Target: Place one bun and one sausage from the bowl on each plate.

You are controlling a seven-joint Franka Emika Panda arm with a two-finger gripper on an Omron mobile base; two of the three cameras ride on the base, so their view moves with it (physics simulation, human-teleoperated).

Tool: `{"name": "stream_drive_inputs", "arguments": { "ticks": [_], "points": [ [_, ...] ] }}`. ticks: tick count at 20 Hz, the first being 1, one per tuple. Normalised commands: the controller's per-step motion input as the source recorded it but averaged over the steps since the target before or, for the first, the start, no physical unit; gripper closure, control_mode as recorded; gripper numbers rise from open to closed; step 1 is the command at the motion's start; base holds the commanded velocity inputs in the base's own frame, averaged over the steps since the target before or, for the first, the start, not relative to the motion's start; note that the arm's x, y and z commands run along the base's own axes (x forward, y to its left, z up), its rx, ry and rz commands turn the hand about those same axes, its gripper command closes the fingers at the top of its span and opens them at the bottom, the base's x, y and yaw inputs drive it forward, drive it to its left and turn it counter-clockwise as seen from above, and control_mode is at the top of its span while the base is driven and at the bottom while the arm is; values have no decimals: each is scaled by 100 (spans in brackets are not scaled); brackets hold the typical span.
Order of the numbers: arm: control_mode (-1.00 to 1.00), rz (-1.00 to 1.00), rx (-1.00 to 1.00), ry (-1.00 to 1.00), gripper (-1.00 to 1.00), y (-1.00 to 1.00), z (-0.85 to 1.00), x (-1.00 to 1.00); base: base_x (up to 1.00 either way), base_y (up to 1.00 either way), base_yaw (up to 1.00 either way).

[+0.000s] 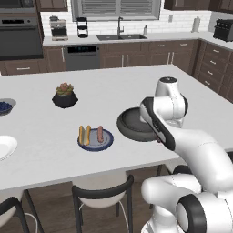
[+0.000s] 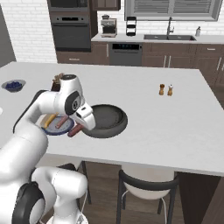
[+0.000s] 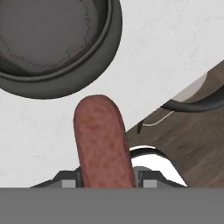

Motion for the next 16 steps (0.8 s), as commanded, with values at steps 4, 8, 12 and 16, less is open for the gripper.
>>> {"name": "stream_drive_inputs", "arguments": {
  "ticks": [4, 8, 12, 16],
  "points": [
    [-100, 0, 0, 0, 100, 0, 0, 0, 0, 0, 0],
    [-100, 0, 0, -3, 100, 22, 0, -2, 0, 0, 0],
    [100, 0, 0, 0, 100, 0, 0, 0, -15, 100, -4],
    [100, 0, 0, 0, 100, 0, 0, 0, -7, 100, -3]
  ]
}}
